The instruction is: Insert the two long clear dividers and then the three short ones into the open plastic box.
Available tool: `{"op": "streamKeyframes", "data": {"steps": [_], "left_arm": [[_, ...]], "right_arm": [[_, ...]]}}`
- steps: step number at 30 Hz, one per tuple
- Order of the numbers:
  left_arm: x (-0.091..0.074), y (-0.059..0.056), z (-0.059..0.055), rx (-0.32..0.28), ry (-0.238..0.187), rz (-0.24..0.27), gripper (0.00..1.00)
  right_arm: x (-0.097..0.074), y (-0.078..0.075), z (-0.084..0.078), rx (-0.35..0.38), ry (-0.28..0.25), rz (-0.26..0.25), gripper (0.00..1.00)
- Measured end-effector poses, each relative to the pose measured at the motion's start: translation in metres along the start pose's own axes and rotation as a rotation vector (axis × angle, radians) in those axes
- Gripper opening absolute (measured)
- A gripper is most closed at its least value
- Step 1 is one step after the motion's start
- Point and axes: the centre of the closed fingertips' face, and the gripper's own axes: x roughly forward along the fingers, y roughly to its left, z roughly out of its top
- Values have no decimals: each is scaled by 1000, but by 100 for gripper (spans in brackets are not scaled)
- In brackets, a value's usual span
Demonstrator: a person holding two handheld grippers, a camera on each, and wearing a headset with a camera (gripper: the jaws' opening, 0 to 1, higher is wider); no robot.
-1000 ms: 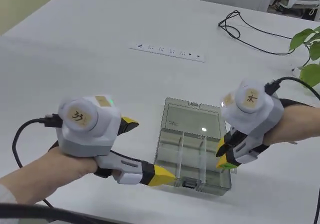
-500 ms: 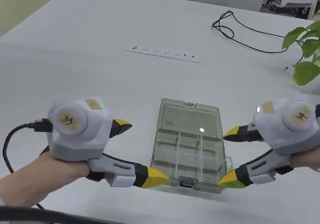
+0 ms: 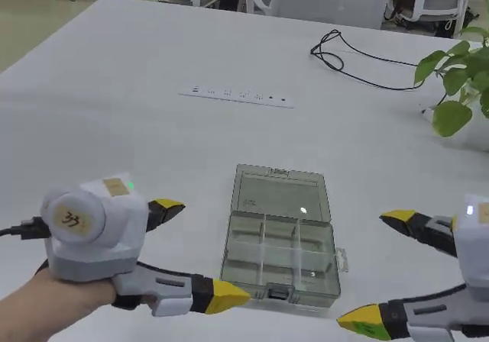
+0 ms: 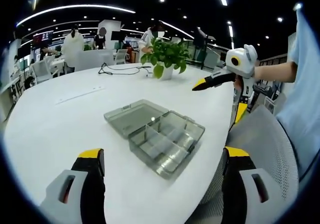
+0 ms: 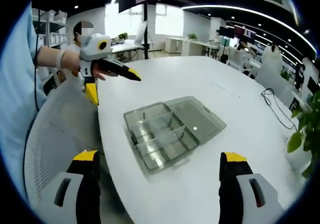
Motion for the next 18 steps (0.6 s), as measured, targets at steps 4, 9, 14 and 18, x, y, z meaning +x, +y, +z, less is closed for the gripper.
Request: {"op": "streamKeyframes", "data": {"steps": [4, 9, 14, 18], "left_arm": [[-4, 0, -3, 0, 2, 21, 100], [-10, 7, -8, 2, 11, 107, 100], [-11, 8, -13, 63, 24, 149, 100], [-12, 10, -18, 38, 1, 185, 100]], "right_arm": [[-9, -11, -21, 100, -39, -108, 100], [-15, -25, -26, 151, -104, -273, 100], [-8, -11, -31, 160, -129, -301, 100], [-9, -14, -25, 18, -117, -337, 100]]}}
